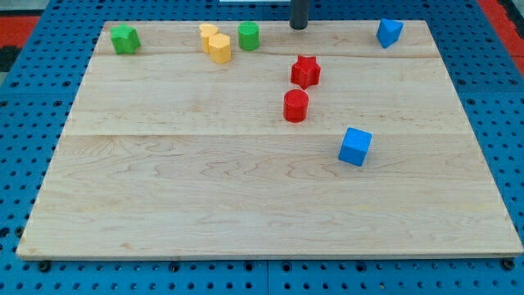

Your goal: Push the red star to the top right of the red circle

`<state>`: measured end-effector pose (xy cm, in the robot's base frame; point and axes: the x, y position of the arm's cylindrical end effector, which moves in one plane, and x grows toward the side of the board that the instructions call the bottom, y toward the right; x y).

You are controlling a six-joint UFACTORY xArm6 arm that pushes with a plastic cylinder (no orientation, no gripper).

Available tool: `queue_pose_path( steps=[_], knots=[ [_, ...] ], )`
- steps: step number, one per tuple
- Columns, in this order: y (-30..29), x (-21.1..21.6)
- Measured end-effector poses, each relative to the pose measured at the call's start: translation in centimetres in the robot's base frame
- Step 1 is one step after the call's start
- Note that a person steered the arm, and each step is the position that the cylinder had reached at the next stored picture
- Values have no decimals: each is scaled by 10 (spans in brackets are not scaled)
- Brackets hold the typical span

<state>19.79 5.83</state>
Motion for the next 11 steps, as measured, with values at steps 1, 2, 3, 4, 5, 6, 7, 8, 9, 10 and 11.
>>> queue_pose_path(
  steps=[1, 2, 3, 4, 5, 6, 7, 8, 9, 10, 11],
  knots=[
    [0, 0],
    [0, 0],
    [0, 23],
    [0, 68],
    [0, 76],
    [0, 78],
    [0, 97],
    [0, 101],
    [0, 113],
    [4, 112],
    [66, 109]
  ],
)
